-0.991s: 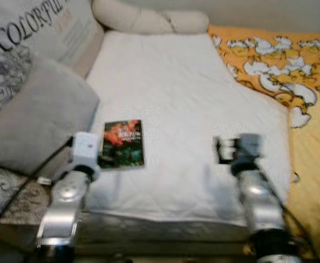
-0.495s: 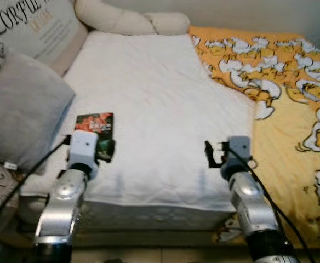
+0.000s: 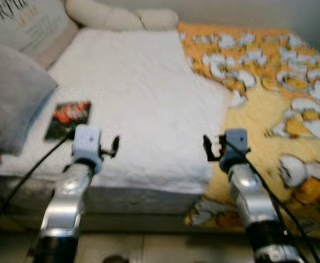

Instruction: Clean up the room

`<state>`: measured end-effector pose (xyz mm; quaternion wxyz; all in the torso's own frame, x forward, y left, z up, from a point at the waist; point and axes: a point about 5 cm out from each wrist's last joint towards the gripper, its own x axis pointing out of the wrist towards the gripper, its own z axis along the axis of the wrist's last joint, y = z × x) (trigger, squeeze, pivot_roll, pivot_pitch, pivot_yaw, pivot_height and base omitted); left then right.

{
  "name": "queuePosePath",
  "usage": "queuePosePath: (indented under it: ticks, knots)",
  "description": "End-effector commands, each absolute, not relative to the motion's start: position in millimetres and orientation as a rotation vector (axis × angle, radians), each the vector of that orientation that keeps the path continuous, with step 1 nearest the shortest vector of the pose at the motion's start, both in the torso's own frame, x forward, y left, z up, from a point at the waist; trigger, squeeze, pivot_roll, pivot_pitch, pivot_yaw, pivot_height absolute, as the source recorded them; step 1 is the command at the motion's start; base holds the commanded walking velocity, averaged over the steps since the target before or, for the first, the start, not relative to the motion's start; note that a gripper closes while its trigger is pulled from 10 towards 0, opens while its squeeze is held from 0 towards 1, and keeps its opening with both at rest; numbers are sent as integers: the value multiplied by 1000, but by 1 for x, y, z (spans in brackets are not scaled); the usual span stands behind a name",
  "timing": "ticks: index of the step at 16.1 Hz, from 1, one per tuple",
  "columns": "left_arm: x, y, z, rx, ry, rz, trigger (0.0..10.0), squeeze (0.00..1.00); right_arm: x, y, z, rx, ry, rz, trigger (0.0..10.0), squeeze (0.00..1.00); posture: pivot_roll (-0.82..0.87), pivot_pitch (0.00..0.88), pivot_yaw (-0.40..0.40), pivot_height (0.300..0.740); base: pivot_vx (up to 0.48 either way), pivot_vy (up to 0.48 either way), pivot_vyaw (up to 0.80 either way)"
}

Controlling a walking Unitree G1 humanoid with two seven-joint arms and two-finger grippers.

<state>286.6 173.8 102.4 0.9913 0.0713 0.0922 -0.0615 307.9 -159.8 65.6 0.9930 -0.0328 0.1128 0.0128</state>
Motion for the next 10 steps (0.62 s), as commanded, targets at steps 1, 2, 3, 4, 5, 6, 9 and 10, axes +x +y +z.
queuePosePath:
  ticks: [1,2,3,4,5,6,9,10]
  knots:
    - [290,176,106,158,172,-125,10000,0,310,-158,70,-60,210,36,10000,0,15,0,-32,740,0,0,0]
    - [291,180,107,141,168,-105,10000,0,312,-156,71,-55,203,55,10000,0,9,0,-27,740,0,0,0]
    - [292,181,107,141,168,-101,10000,0,312,-155,72,-57,202,60,10000,0,10,0,-27,740,0,0,0]
    - [293,186,107,152,169,-87,10000,0,313,-153,71,-56,201,66,10000,0,12,0,-27,740,0,0,0]
    - [294,188,108,154,167,-82,10000,0,313,-151,71,-57,202,70,10000,0,11,0,-24,740,0,0,0]
    - [294,188,109,156,164,-82,10000,0,313,-148,70,-55,215,82,10000,0,10,0,-21,740,247,0,0]
    - [295,188,109,164,162,-88,10000,0,313,-145,68,-37,234,87,10000,0,7,0,-16,740,272,0,-204]
    - [295,188,109,164,162,-88,10000,0,314,-145,68,-36,238,87,10000,0,6,0,-14,740,281,0,-800]
